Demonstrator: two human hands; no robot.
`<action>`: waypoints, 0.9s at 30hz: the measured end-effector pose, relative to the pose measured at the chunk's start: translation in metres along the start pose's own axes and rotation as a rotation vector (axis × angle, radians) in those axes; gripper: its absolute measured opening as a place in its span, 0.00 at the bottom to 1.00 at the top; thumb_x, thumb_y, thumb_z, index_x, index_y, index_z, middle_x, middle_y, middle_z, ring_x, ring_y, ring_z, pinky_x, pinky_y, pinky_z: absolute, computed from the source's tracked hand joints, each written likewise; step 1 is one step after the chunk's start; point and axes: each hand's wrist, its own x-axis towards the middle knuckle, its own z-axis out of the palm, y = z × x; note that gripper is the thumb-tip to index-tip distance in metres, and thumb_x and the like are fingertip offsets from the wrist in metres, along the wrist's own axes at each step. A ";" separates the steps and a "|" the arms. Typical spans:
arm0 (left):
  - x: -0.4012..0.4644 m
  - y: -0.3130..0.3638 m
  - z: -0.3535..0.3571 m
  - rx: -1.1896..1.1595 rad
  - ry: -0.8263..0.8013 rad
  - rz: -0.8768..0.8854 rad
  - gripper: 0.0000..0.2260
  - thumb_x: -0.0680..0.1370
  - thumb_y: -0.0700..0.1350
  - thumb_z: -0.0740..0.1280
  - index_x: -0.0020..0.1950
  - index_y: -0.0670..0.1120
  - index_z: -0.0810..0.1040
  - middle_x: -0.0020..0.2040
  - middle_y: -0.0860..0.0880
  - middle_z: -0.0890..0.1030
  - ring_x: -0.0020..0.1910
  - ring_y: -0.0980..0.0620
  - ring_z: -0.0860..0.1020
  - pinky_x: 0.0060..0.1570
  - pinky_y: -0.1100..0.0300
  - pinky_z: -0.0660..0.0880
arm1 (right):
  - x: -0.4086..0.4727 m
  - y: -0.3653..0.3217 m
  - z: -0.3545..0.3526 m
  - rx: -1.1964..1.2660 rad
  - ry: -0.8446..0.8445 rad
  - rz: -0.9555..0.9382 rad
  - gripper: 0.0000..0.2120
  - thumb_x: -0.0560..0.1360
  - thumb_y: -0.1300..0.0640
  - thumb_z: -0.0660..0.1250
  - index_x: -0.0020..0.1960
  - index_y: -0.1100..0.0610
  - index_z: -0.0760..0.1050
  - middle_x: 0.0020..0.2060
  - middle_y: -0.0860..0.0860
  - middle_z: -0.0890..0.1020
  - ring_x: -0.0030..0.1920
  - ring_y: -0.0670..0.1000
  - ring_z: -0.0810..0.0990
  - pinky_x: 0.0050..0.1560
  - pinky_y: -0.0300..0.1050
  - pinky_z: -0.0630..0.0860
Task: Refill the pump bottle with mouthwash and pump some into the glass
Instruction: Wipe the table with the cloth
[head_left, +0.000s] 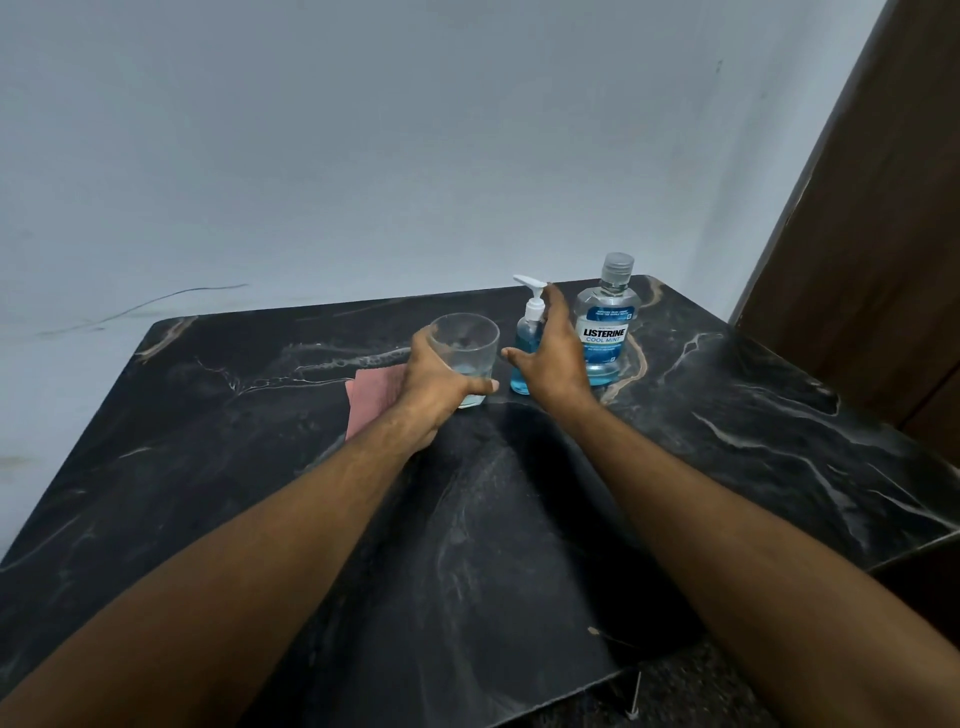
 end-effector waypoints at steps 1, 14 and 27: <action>-0.001 0.001 -0.005 0.007 -0.026 -0.012 0.50 0.65 0.35 0.83 0.80 0.49 0.59 0.70 0.49 0.74 0.67 0.49 0.74 0.64 0.55 0.74 | -0.001 -0.002 -0.001 -0.009 -0.011 0.006 0.50 0.70 0.64 0.78 0.81 0.51 0.50 0.73 0.55 0.70 0.71 0.54 0.71 0.71 0.55 0.72; -0.058 0.009 -0.107 0.061 0.169 0.057 0.17 0.79 0.36 0.67 0.68 0.44 0.78 0.62 0.49 0.81 0.55 0.60 0.79 0.44 0.74 0.72 | -0.090 -0.076 0.043 -0.199 -0.413 -0.650 0.07 0.73 0.65 0.66 0.47 0.60 0.82 0.46 0.53 0.82 0.51 0.53 0.78 0.54 0.50 0.77; -0.111 0.001 -0.115 0.218 0.156 0.183 0.20 0.78 0.36 0.68 0.69 0.49 0.75 0.59 0.52 0.82 0.52 0.58 0.80 0.53 0.65 0.76 | -0.097 -0.056 0.092 -0.703 -0.738 -0.368 0.27 0.83 0.53 0.56 0.79 0.64 0.58 0.79 0.63 0.58 0.80 0.60 0.54 0.79 0.54 0.48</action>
